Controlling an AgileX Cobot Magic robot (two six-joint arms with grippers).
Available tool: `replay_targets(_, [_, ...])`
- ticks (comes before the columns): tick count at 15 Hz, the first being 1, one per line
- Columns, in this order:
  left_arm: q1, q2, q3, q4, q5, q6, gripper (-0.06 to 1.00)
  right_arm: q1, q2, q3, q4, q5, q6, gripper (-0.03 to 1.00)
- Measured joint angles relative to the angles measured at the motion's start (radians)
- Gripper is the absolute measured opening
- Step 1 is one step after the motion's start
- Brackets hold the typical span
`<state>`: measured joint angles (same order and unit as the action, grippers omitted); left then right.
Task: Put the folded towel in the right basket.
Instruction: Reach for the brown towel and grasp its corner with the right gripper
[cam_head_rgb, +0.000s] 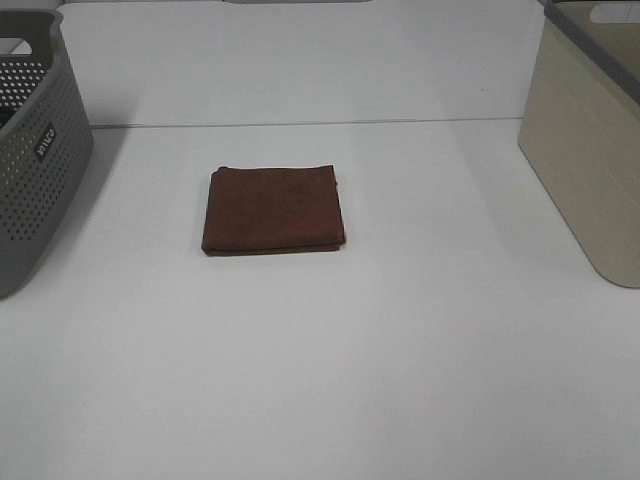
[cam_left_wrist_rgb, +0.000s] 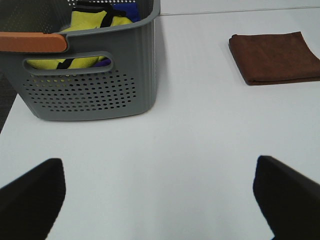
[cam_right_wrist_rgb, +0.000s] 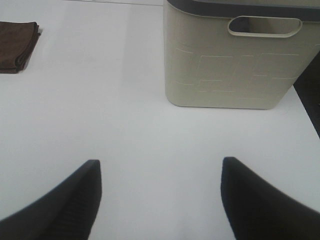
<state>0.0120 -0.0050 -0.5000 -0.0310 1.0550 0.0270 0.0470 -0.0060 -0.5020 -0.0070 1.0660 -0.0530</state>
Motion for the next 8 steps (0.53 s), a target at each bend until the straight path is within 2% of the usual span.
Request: replay_targets(8, [0.000,0.000,0.000,0.000,0.000,0.000,0.97,0.000,0.000,0.000,0.000,0.000,0.000,0.65])
